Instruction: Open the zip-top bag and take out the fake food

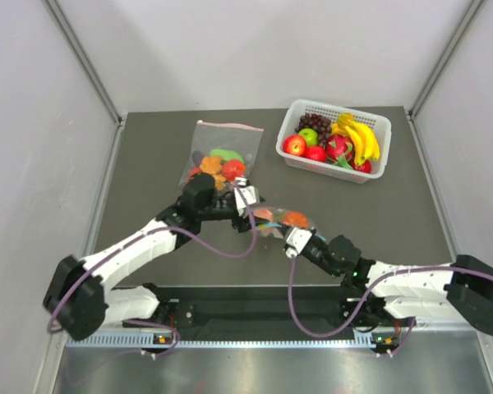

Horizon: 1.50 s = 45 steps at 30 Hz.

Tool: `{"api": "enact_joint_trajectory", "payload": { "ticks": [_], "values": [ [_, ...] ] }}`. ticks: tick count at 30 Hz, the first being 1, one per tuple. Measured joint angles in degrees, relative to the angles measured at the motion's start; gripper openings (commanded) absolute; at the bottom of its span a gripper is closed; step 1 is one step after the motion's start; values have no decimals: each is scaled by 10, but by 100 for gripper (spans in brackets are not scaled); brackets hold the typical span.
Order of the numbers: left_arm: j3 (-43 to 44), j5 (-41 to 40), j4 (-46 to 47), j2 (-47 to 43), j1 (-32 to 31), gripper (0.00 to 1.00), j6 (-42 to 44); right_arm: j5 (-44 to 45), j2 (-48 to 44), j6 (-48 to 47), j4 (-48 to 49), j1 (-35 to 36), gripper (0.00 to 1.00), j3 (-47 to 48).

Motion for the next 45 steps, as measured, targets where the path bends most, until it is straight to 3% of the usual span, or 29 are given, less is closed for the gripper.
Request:
{"api": "enact_joint_trajectory", "payload": {
  "ticks": [5, 9, 21, 35, 37, 39, 40, 43, 45],
  "values": [
    [-54, -72, 141, -134, 0, 68, -45, -16, -57, 51, -72, -57, 0, 46],
    [-72, -71, 200, -171, 1, 69, -52, -42, -89, 81, -108, -86, 0, 68],
    [-77, 55, 203, -133, 32, 68, -33, -139, -139, 147, -181, -132, 0, 69],
    [-70, 174, 192, -48, 41, 67, -25, -252, -144, 195, -186, -172, 0, 69],
    [-67, 177, 193, -31, 41, 61, -27, -261, -144, 197, -185, -172, 0, 69],
    [-66, 180, 196, -21, 41, 48, -33, -270, -144, 198, -184, -172, 0, 69],
    [-66, 181, 199, -19, 41, 35, -38, -273, -144, 199, -184, -172, 0, 69],
    [-66, 180, 204, -17, 41, 19, -44, -279, -144, 199, -184, -172, 0, 69],
    [-65, 177, 205, -17, 41, 17, -45, -281, -144, 199, -183, -172, 1, 69]
  ]
}}
